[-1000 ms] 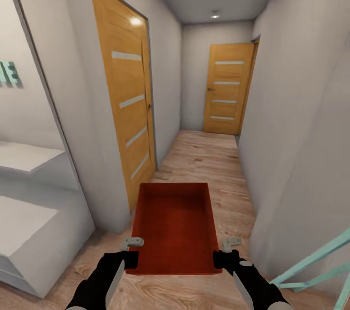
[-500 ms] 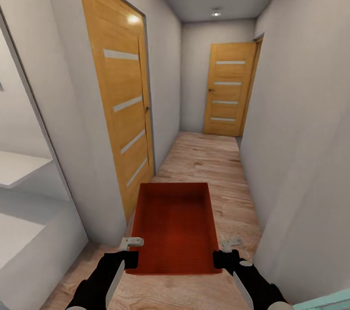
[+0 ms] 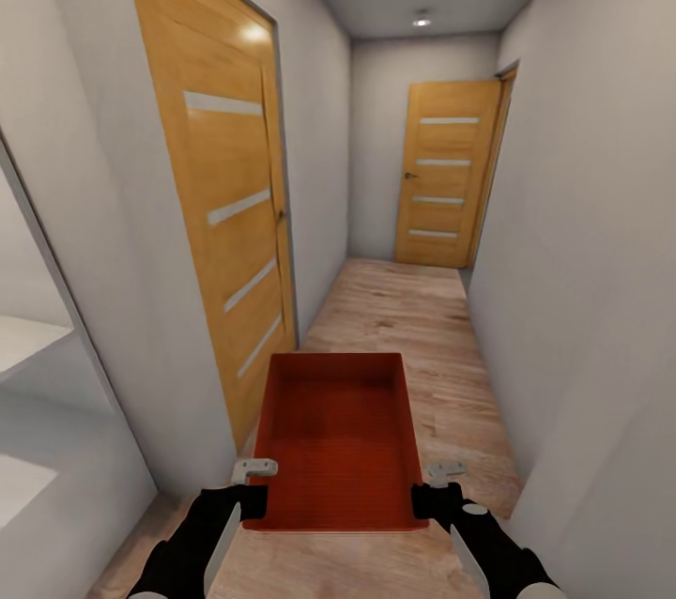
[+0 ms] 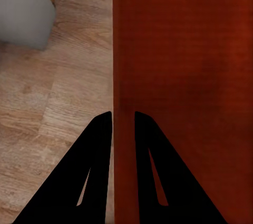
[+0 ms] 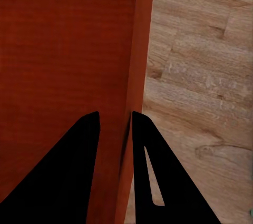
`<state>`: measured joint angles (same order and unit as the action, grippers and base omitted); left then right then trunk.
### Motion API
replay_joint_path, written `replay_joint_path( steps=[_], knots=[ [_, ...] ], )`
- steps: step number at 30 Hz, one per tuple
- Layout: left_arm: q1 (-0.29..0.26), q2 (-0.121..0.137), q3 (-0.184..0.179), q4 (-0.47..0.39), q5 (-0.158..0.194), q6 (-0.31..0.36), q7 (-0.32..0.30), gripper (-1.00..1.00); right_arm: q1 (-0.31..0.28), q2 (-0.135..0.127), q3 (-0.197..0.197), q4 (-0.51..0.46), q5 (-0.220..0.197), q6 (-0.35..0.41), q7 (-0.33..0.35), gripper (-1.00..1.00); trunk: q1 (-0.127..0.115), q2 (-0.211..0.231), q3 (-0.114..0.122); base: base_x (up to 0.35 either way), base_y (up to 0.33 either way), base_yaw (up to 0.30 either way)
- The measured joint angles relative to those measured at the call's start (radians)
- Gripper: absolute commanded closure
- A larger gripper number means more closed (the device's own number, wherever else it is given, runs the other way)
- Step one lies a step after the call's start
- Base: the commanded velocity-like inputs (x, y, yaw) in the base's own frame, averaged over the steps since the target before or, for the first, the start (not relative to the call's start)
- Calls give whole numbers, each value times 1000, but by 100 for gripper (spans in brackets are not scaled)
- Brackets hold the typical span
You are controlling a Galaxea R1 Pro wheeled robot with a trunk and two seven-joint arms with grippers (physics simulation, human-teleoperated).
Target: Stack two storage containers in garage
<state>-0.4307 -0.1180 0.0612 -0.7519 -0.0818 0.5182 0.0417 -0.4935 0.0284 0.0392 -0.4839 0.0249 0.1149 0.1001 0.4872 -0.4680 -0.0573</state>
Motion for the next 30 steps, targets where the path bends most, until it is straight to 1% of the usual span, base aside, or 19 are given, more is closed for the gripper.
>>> replay_joint_path(
  steps=[9, 25, 30],
  knots=[
    [-1, 0, 0, 0, 0, 0, 0, 100, 0, 0, 1, 0, -1, 0, -1, 100, 0, 0, 0, 327, 0, -17],
    [0, 1, -1, 4, 2, 1, 1, 100, 0, 0, 1, 9, -4, 0, 0, 100, 0, 0, 0, 327, 0, -261],
    [1, 1, -1, 8, 3, 0, 2, 100, -1, 0, 1, 13, -4, -1, 0, 100, 0, 0, 0, 327, 0, -72]
  ],
)
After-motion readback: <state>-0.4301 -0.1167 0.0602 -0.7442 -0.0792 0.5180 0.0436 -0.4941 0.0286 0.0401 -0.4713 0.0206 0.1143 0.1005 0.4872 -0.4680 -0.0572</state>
